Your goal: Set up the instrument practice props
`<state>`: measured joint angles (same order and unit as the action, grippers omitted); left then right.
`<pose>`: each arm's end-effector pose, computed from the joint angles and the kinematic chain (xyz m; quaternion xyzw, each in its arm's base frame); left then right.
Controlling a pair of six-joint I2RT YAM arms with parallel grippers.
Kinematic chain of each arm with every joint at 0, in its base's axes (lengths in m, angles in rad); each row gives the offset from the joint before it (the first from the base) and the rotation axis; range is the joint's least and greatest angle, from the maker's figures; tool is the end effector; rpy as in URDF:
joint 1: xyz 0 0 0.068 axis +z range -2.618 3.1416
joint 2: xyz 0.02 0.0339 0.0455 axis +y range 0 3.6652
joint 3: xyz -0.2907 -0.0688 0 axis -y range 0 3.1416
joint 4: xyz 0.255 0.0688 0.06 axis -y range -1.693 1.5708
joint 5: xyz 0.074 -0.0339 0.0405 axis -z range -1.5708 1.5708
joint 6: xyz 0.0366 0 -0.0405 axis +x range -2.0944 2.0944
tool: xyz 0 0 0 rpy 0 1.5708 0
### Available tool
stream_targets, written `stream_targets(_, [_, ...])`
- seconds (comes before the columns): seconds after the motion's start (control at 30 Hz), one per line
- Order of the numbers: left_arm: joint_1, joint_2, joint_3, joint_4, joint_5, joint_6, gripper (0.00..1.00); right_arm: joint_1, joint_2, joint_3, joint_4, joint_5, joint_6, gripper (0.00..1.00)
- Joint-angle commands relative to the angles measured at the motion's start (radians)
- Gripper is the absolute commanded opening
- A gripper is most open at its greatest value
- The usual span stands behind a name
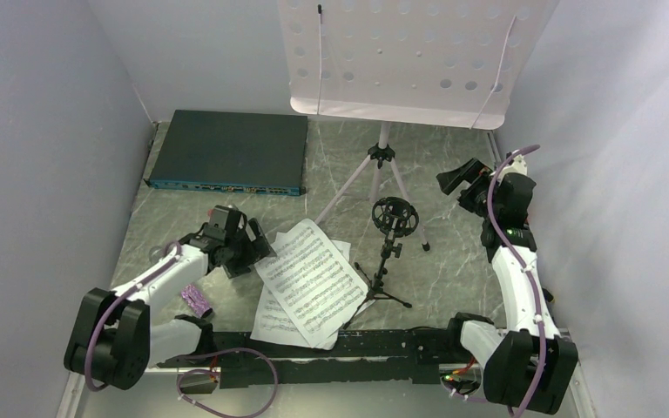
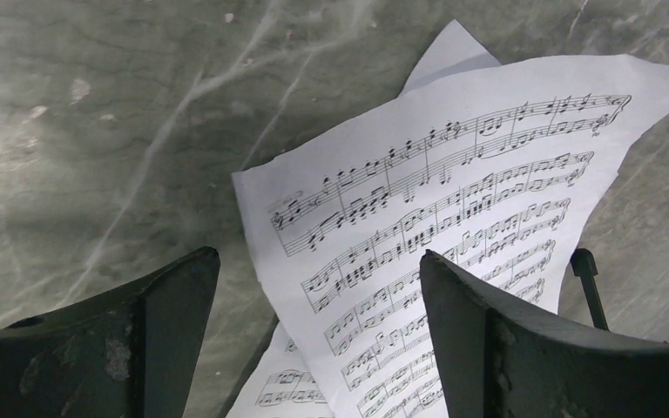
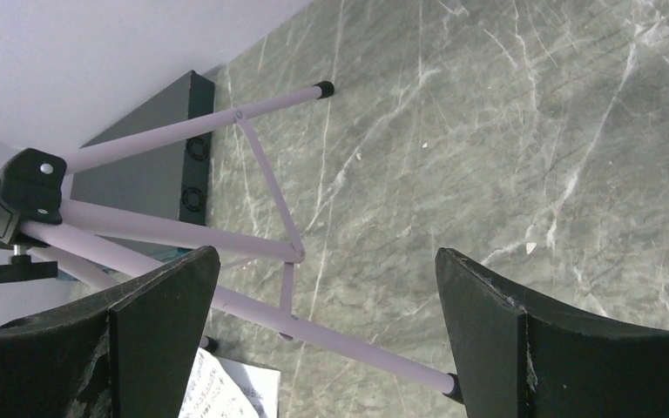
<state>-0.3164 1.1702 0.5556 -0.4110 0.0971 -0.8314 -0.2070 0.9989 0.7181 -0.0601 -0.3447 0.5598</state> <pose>0.1955 -0.0677 0.1887 -0.2323 0.9336 -0.1852 0.2005 0.2242 -0.0345 0.3087 0.2093 0.7833 0.2376 0.5350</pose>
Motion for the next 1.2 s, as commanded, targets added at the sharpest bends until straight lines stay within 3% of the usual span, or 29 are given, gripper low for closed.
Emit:
stream_targets(0.0, [0.005, 0.053, -0.036, 0.151, 0.116, 0.016, 0.88, 0.004, -0.024, 0.049, -0.012, -0.002, -0.037, 1.00])
stream_targets(0.23, [0.004, 0.165, -0.063, 0.402, 0.222, 0.017, 0.76, 0.010, -0.058, 0.095, -0.040, -0.077, -0.033, 1.00])
stream_targets(0.53, [0.005, 0.154, -0.057, 0.519, 0.234, 0.031, 0.26, 0.037, -0.154, 0.178, -0.138, -0.096, -0.016, 1.00])
stream_targets(0.67, [0.005, 0.125, -0.033, 0.493, 0.244, 0.051, 0.04, 0.044, -0.207, 0.196, -0.176, -0.081, -0.032, 1.00])
stream_targets(0.93, [0.003, -0.020, 0.084, 0.214, 0.177, 0.183, 0.03, 0.060, -0.318, 0.222, -0.218, -0.130, -0.096, 1.00])
stream_targets(1.17, [0.004, -0.050, 0.193, 0.031, 0.158, 0.297, 0.18, 0.073, -0.362, 0.205, -0.192, -0.235, -0.119, 1.00])
